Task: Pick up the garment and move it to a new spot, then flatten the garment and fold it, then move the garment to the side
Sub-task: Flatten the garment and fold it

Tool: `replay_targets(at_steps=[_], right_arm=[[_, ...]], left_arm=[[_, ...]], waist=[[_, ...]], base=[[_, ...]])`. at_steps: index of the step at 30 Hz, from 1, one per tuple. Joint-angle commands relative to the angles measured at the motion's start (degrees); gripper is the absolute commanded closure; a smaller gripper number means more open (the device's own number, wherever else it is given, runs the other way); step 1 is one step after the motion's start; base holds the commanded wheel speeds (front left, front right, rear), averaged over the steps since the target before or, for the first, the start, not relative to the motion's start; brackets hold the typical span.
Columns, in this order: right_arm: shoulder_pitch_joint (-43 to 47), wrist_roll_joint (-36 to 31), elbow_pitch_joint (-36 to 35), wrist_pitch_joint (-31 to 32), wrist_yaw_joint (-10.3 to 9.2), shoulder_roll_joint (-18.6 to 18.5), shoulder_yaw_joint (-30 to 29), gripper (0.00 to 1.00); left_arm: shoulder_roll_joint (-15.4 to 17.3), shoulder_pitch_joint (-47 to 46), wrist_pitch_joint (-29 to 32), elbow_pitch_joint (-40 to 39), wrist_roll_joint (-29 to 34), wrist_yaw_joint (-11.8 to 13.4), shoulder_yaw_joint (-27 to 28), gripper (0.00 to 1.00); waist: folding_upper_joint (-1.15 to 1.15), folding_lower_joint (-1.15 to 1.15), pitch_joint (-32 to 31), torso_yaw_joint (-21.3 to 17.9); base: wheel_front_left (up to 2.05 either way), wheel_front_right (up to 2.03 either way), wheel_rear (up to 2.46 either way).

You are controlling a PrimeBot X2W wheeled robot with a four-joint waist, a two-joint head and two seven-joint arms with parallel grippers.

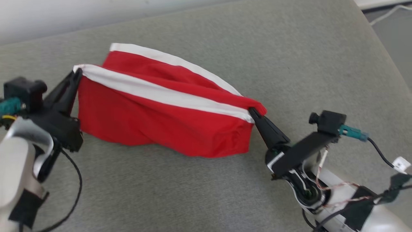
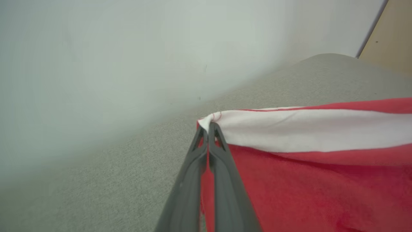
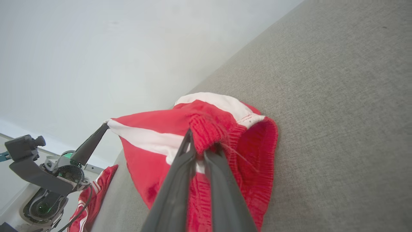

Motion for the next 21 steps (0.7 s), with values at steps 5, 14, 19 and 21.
replay_targets(at_steps=[5, 14, 19, 21], right_arm=[[-3.7, -0.1, 3.3, -0.4, 0.03, 4.3, -0.7, 1.00], [-7.8, -0.3, 7.0, -0.5, 0.03, 9.9, -1.7, 1.00], [-9.6, -1.0, 8.2, -0.5, 0.03, 12.4, -2.8, 1.00], [-10.0, -1.3, 8.5, -0.5, 0.03, 13.2, -3.5, 1.00]], left_arm=[[1.8, -6.7, 0.9, 6.5, 0.6, -0.3, -2.8, 1.00], [4.0, -18.0, 2.1, 16.0, -1.0, -0.3, -9.8, 1.00], [5.7, -23.4, 2.2, 19.9, -1.6, -0.3, -14.6, 1.00], [6.0, -25.1, 1.9, 21.2, -2.4, -0.3, -16.2, 1.00]], waist=[[-0.01, -0.01, 4.6, -5.2], [-0.01, -0.01, 7.8, -8.2], [-0.01, -0.01, 9.6, -9.5], [-0.01, -0.01, 10.1, -9.8]], base=[[0.00, 0.00, 0.00], [0.00, 0.00, 0.00], [0.00, 0.00, 0.00], [0.00, 0.00, 0.00]])
